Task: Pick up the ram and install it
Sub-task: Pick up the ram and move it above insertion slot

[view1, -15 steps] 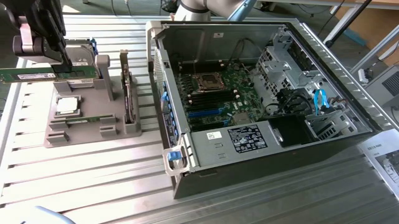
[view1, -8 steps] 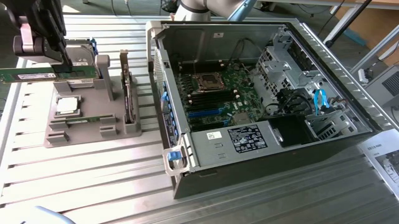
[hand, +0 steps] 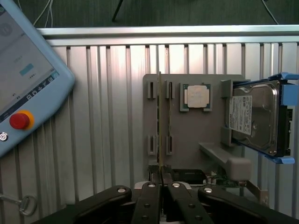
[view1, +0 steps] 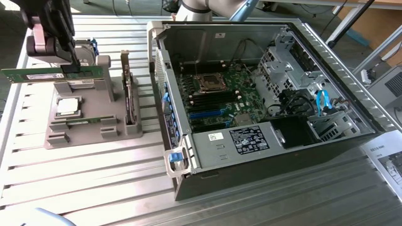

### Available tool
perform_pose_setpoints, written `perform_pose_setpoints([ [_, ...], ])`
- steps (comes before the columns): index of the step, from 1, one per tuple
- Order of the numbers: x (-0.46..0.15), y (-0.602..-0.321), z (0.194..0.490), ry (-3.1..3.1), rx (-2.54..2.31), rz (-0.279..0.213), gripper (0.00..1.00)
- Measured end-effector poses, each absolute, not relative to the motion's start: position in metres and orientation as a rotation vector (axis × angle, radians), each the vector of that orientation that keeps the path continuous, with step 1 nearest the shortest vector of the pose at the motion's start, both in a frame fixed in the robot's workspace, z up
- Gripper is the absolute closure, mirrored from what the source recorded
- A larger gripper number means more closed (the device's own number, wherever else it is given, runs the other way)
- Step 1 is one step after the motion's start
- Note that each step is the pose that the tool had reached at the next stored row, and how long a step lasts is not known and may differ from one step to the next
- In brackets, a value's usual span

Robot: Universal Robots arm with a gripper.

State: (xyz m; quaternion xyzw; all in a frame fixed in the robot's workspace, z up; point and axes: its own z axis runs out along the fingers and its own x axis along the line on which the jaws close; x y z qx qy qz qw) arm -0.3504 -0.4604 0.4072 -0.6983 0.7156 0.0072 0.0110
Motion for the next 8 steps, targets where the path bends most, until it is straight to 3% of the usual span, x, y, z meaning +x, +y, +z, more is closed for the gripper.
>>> perform_pose_setpoints([
  [8,-0.333,-0.46,0.407,2.233,-2.179,0.023,0.88],
])
